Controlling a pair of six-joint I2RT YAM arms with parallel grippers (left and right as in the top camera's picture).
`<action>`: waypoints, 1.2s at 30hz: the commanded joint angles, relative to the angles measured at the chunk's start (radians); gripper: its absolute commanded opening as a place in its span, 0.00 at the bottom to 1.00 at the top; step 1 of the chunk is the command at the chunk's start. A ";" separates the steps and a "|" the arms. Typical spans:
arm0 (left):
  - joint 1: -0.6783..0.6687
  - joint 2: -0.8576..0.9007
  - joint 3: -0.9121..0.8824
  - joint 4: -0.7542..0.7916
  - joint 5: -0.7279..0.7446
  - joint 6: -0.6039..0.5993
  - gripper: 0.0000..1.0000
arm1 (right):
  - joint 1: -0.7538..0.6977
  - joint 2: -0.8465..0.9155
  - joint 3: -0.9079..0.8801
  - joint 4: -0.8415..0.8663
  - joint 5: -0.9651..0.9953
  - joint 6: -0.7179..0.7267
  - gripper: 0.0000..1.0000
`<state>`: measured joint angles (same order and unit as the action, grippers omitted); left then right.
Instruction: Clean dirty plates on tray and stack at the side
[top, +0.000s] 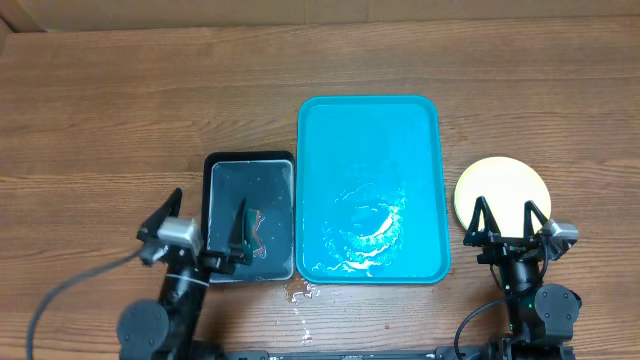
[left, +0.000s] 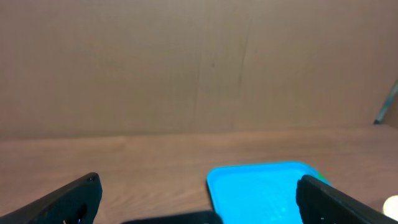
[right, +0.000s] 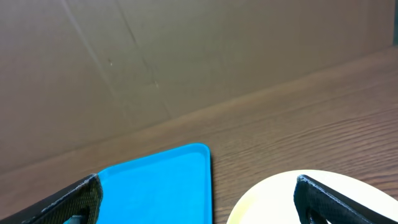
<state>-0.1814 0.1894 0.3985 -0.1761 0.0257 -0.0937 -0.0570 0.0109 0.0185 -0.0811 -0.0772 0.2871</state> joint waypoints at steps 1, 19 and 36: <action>0.006 -0.150 -0.141 0.053 -0.027 0.053 1.00 | 0.006 -0.008 -0.011 0.005 0.009 -0.003 1.00; 0.090 -0.187 -0.394 0.226 -0.043 0.038 1.00 | 0.006 -0.008 -0.011 0.005 0.009 -0.003 1.00; 0.148 -0.185 -0.394 0.099 -0.033 0.038 1.00 | 0.006 -0.008 -0.011 0.005 0.009 -0.003 1.00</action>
<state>-0.0345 0.0113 0.0078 -0.0780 -0.0074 -0.0673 -0.0574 0.0109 0.0185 -0.0803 -0.0772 0.2874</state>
